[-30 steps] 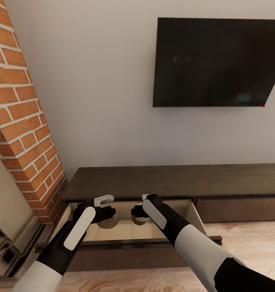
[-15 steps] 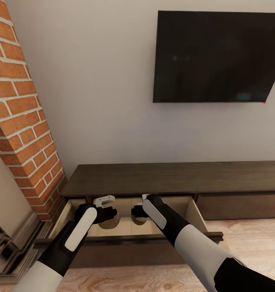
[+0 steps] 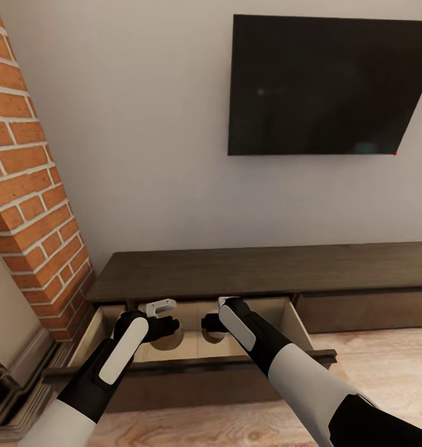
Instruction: Place each of the two pumpkins and all three candles from the living room inside a cabinet in the living room (use any cabinet), then make sure every cabinet is closed, and position the cauldron so it is next to a table in the living room.
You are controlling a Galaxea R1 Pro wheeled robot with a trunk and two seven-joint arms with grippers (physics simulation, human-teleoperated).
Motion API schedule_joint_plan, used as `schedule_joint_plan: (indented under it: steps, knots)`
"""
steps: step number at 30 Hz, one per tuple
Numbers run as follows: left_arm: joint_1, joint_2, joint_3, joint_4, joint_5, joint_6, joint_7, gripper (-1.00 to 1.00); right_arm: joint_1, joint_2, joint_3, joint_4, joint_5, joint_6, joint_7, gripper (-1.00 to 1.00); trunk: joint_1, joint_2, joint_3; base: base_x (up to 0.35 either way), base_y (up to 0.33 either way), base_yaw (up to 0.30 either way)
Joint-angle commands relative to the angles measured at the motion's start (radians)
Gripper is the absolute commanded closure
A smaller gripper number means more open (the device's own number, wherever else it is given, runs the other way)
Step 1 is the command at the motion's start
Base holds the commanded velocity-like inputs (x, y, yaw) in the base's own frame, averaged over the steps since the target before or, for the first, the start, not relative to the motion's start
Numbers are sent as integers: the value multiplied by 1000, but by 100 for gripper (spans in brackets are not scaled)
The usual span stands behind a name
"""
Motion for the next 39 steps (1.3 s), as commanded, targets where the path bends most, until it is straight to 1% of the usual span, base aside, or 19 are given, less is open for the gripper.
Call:
schedule_joint_plan:
  steps: [1,18,25,34,39]
  knots:
    - [-1,1,-2,-2,9,0,11,100,-1,0,4,-1,-10,0,-10,100,0,0,-1,63,44,-31]
    - [-1,1,-3,-2,9,0,10,100,-1,1,4,-1,-10,0,-10,100,0,0,-1,86,29,-3]
    - [-1,1,3,-3,9,0,10,100,-1,1,4,-1,-10,-1,-9,100,0,0,-1,45,0,0]
    - [-1,1,5,-2,9,0,10,100,-1,-3,4,-1,-10,-2,-9,100,34,-63,-29,1,0,-1]
    - [-1,1,6,-1,9,0,10,100,-1,-3,4,-1,-10,-2,-9,100,54,-98,-42,0,0,-90]
